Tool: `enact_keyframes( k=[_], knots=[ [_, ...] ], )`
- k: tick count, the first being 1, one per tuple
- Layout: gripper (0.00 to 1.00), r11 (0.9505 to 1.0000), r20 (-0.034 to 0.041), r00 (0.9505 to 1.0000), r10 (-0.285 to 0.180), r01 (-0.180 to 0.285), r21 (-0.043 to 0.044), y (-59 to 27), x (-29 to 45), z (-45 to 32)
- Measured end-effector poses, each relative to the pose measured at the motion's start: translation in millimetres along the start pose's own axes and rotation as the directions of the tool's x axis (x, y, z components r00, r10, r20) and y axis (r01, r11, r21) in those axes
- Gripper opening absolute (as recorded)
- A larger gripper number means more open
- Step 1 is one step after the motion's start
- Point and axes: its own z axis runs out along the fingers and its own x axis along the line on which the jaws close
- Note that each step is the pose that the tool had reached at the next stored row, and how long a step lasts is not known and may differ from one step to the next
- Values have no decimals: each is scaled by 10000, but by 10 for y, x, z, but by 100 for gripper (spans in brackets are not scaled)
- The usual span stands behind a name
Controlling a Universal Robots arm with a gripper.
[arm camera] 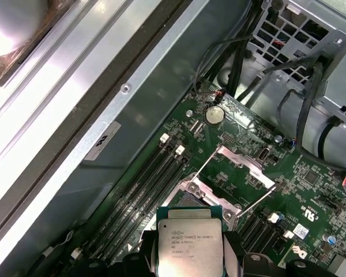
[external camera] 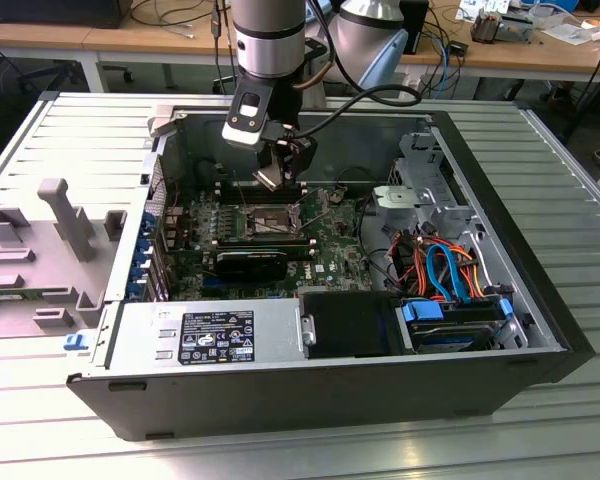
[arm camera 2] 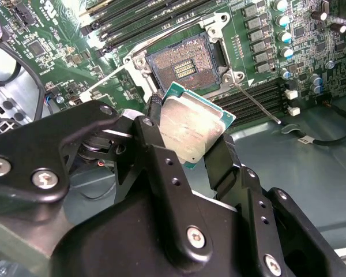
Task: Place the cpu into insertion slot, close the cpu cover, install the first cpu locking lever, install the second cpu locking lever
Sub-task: 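Place the cpu into insertion slot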
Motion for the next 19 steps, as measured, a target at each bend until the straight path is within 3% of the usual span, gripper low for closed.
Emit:
enact_keyframes(
  k=[19],
  knots=[
    [55,9998,17,9998,190,-190,-3,0,0,0]
  ],
)
